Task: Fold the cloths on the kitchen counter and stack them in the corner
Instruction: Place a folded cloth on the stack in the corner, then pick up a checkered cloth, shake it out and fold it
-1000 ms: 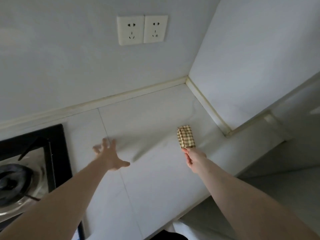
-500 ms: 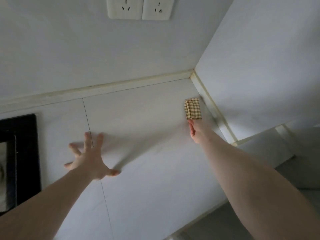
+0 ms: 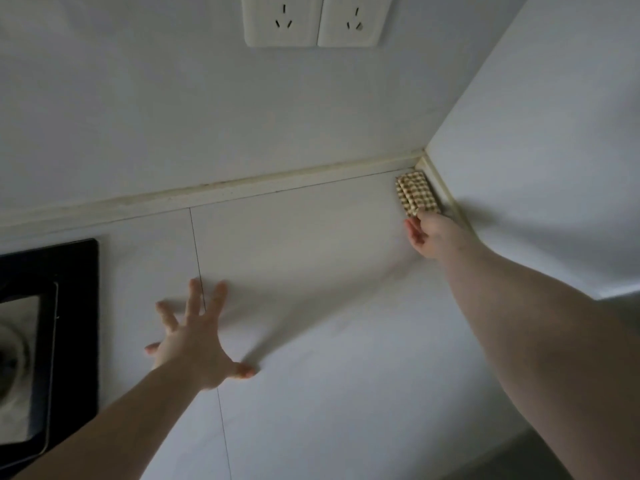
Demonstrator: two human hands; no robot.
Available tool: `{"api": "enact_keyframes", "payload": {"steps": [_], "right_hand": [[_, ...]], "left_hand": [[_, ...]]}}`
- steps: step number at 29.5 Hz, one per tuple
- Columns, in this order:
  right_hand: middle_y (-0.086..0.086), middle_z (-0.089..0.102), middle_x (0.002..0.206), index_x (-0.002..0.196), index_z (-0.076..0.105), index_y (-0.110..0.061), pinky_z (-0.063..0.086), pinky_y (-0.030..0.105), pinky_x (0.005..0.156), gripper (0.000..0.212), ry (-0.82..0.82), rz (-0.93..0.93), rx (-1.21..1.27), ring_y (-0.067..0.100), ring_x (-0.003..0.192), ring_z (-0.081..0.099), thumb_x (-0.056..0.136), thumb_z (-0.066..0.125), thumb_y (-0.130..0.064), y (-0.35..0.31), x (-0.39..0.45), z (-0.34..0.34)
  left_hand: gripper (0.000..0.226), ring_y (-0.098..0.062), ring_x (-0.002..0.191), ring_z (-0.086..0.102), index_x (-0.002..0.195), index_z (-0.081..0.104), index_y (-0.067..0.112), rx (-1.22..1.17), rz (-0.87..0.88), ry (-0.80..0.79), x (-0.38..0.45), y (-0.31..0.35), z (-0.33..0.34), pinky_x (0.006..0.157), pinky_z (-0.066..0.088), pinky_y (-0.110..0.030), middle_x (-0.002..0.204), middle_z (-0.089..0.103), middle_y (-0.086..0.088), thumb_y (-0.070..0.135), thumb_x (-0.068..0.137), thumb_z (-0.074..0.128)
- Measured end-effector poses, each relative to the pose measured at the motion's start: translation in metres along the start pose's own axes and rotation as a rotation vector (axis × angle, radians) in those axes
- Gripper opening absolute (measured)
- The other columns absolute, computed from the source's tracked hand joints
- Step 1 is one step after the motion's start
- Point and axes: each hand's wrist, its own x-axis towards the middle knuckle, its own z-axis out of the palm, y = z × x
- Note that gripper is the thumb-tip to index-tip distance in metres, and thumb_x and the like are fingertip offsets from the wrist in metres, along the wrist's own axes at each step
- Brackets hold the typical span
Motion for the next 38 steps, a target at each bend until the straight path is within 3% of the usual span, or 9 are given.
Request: {"api": "enact_keyframes", "payload": {"steps": [4, 10, 15, 18, 20, 22, 28, 33, 38], "right_hand": [[0.0, 0.062, 0.084, 0.098, 0.06, -0.013, 0.05, 0.016, 0.039, 0.019, 0.002, 0.004, 0.01, 0.007, 0.063, 0.064, 0.104, 0.058, -0.031, 0.02, -0.023, 0.003], [0.009, 0.068, 0.09, 0.126, 0.049, -0.022, 0.057, 0.023, 0.047, 0.026, 0.007, -0.124, 0.037, 0.014, 0.061, 0.066, 0.103, 0.057, -0.015, 0.089, -0.066, -0.01], [0.013, 0.068, 0.083, 0.118, 0.065, 0.005, 0.052, 0.031, 0.068, 0.026, -0.029, -0.259, -0.392, 0.024, 0.071, 0.061, 0.093, 0.065, -0.002, 0.145, -0.101, -0.027], [0.011, 0.069, 0.117, 0.12, 0.069, -0.006, 0.043, 0.025, 0.09, 0.031, -0.093, -0.571, -0.969, 0.025, 0.111, 0.062, 0.09, 0.068, -0.012, 0.183, -0.147, -0.034], [0.011, 0.052, 0.145, 0.136, 0.058, -0.015, 0.029, 0.03, 0.113, 0.05, -0.196, -0.8, -1.368, 0.029, 0.142, 0.043, 0.087, 0.057, -0.024, 0.223, -0.182, -0.043], [0.011, 0.019, 0.167, 0.154, 0.032, -0.021, 0.015, 0.04, 0.125, 0.066, -0.264, -0.784, -1.505, 0.032, 0.156, 0.013, 0.09, 0.049, -0.025, 0.262, -0.222, -0.052], [0.004, -0.023, 0.168, 0.163, -0.002, -0.029, 0.005, 0.048, 0.128, 0.084, -0.367, -0.589, -1.67, 0.03, 0.156, -0.016, 0.099, 0.052, -0.024, 0.325, -0.322, -0.069], [0.006, -0.009, 0.169, 0.161, 0.013, -0.023, 0.028, 0.042, 0.121, 0.086, -0.482, -0.521, -1.765, 0.036, 0.156, -0.004, 0.091, 0.063, -0.022, 0.347, -0.375, -0.08], [0.007, 0.034, 0.157, 0.151, 0.043, -0.014, 0.027, 0.027, 0.119, 0.064, -0.649, -0.555, -1.698, 0.023, 0.147, 0.033, 0.091, 0.063, -0.025, 0.355, -0.419, -0.056]], "left_hand": [[0.157, -0.049, 0.15, -0.025, 0.152, -0.03, 0.048, -0.006, 0.0, 0.01, 0.001, -0.001, 0.0, 0.107, 0.03, -0.078, 0.155, -0.047, 0.015, 0.083, 0.047, 0.081], [0.159, -0.048, 0.15, -0.025, 0.152, -0.029, 0.048, -0.02, -0.017, 0.017, 0.002, 0.002, 0.001, 0.107, 0.03, -0.078, 0.158, -0.045, 0.013, 0.081, 0.046, 0.084], [0.144, -0.049, 0.15, -0.025, 0.155, -0.026, 0.042, -0.004, 0.024, 0.034, -0.008, 0.0, 0.004, 0.111, 0.024, -0.077, 0.161, -0.041, 0.008, 0.079, 0.062, 0.078], [0.116, -0.038, 0.155, -0.017, 0.163, -0.009, 0.036, 0.04, 0.163, 0.131, -0.03, -0.022, 0.023, 0.123, 0.015, -0.061, 0.168, -0.026, 0.009, 0.073, 0.082, 0.066], [0.105, -0.027, 0.157, -0.014, 0.164, -0.001, 0.033, 0.023, 0.252, 0.159, -0.052, -0.044, 0.04, 0.127, 0.015, -0.046, 0.169, -0.021, 0.01, 0.062, 0.089, 0.066], [0.102, -0.021, 0.158, -0.012, 0.164, 0.001, 0.033, 0.045, 0.322, 0.132, -0.081, -0.065, 0.058, 0.126, 0.019, -0.04, 0.169, -0.02, 0.011, 0.052, 0.091, 0.07], [0.09, -0.012, 0.157, -0.012, 0.164, 0.007, 0.032, 0.112, 0.452, 0.049, -0.187, -0.12, 0.128, 0.124, 0.026, -0.032, 0.169, -0.018, 0.014, 0.036, 0.095, 0.064], [0.079, -0.017, 0.158, -0.004, 0.162, 0.018, 0.033, -0.007, 0.328, 0.053, -0.257, -0.17, 0.147, 0.125, 0.023, -0.039, 0.171, -0.003, 0.012, 0.036, 0.096, 0.061], [0.073, -0.016, 0.156, 0.003, 0.159, 0.028, 0.035, -0.221, 0.176, 0.209, -0.314, -0.222, 0.146, 0.124, 0.03, -0.04, 0.17, 0.002, 0.014, 0.043, 0.095, 0.063]]}}
